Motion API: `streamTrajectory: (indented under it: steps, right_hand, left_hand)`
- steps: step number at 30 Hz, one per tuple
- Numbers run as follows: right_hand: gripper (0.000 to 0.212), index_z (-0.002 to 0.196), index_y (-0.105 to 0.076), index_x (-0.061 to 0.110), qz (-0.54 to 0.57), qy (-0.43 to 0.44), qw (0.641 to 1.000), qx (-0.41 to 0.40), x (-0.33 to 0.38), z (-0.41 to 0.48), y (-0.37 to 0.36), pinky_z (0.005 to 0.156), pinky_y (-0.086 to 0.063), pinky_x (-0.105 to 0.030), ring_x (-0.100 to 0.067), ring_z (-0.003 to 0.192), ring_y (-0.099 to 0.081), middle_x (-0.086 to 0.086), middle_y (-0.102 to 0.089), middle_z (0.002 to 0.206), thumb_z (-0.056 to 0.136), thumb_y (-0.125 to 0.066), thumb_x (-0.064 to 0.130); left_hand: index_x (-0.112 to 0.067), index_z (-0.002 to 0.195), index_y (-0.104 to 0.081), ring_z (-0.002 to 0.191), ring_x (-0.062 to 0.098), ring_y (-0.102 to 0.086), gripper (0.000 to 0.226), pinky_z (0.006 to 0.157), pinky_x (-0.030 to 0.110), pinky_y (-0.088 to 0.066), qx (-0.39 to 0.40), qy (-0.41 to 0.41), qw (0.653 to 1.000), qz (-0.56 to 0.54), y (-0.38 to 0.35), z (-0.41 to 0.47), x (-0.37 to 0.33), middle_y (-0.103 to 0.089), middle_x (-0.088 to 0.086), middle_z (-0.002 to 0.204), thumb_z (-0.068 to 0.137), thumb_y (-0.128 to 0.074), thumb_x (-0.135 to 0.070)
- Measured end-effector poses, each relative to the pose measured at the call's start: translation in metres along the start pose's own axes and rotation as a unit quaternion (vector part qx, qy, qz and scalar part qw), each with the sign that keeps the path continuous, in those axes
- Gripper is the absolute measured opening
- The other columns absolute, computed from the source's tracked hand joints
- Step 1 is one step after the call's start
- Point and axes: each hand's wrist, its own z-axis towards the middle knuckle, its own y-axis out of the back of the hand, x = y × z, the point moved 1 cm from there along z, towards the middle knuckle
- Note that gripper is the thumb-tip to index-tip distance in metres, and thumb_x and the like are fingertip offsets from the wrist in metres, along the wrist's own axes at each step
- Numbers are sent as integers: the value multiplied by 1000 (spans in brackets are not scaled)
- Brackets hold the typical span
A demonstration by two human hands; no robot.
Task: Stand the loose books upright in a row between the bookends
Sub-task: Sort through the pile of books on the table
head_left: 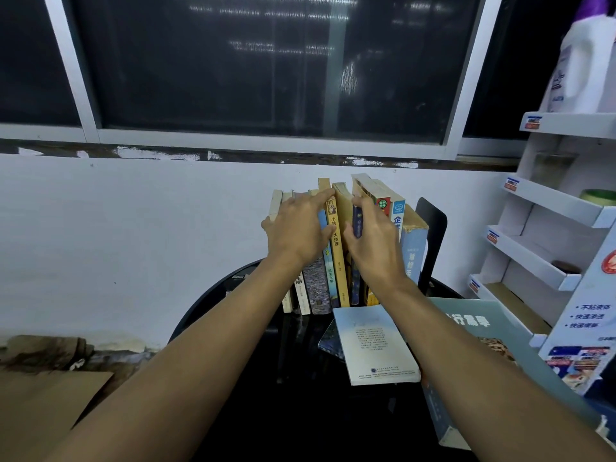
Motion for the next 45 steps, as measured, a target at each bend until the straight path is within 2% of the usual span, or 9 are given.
streamTrajectory:
  steps: [7,18,22,25,28,30,35,39,45]
  right_hand:
    - [32,122,-54,6,-22,3,1000,17,-10,-9,-6,71,-57,-47,-33,93,-67,-15,-66,111,92,-65,6]
    - [30,121,-53,7,-29,-3,999,27,-14,-10,-6,72,-58,-46,-31,95,-66,-14,-65,111,93,-65,7]
    - [30,120,-50,10,-33,-1,999,44,-13,-7,1,68,-56,-44,-29,89,-64,-12,-64,105,94,-64,10]
    - [34,127,-46,14,-2,12,994,113,-13,-5,10,70,-56,-43,-22,86,-62,-8,-63,102,95,-60,15]
    - [58,144,-34,22,36,-1,973,227,-18,-4,20,85,-58,-42,-20,99,-63,-9,-62,115,94,-61,10]
    - [69,150,-26,29,43,-17,963,267,-22,-3,23,90,-57,-43,-21,104,-64,-10,-63,119,95,-60,5]
    - [69,148,-25,35,54,-29,964,259,-25,-5,22,74,-60,-45,-17,73,-66,-5,-63,86,97,-59,6]
    - [66,151,-29,29,73,-34,967,242,-24,-7,26,74,-58,-36,-8,71,-61,8,-57,81,97,-59,4]
    - [68,152,-27,33,76,-25,968,238,-27,-10,25,67,-53,-29,-9,68,-59,2,-58,83,98,-57,7]
  left_hand:
    - [-49,149,-40,140,25,-43,64,103,67,-40,1,4,1000,2,-1,1,0,-55,-4,142,92,-70,-41]
    - [-49,150,-38,138,26,-45,66,103,68,-40,7,-1,1000,5,-2,2,-6,-55,-2,143,93,-71,-39]
    - [-48,150,-39,137,26,-46,65,102,67,-41,6,-6,1000,7,-3,3,-6,-56,-1,142,93,-70,-38]
    - [-48,149,-40,137,27,-46,65,103,66,-41,13,-6,1000,3,-2,4,-5,-57,-1,141,93,-70,-38]
    - [-47,149,-40,135,27,-47,64,101,67,-43,14,-9,1000,2,-3,5,-5,-58,-1,139,93,-71,-37]
    - [-47,149,-41,133,28,-49,64,99,66,-44,13,-11,1000,0,-4,6,-5,-60,-1,136,93,-71,-35]
    - [-47,148,-42,129,28,-52,65,98,65,-47,9,-22,1000,-5,-10,9,-8,-63,-1,132,92,-72,-34]
    - [-47,147,-41,126,29,-54,66,96,63,-48,9,-32,999,-8,-15,13,-10,-64,0,129,91,-73,-35]
    - [-52,147,-40,127,29,-53,65,96,62,-48,9,-37,999,-19,-17,16,3,-63,-3,131,92,-71,-36]
